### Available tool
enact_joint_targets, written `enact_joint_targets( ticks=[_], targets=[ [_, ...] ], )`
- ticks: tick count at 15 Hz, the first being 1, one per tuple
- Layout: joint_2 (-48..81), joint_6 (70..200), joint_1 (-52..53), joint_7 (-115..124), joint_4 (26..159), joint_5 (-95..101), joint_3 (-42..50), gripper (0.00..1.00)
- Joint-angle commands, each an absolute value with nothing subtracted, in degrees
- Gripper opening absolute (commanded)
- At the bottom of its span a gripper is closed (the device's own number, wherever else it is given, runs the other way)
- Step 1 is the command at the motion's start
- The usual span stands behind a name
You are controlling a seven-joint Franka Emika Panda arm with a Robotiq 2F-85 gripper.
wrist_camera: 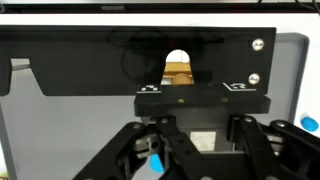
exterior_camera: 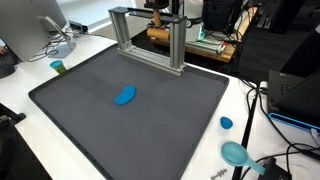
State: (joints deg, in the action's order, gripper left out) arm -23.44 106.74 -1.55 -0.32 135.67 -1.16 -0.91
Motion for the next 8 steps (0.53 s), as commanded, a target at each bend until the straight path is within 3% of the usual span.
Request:
enact_joint_targets(
  ticks=[1,8],
  targets=[
    [-26.5,107.2,-1.2,4.9,137.9,0.5,-2.4,0.22],
    [-27.4,106.9,-1.4,6.6,140.3,0.3,-1.9,0.22]
  ],
)
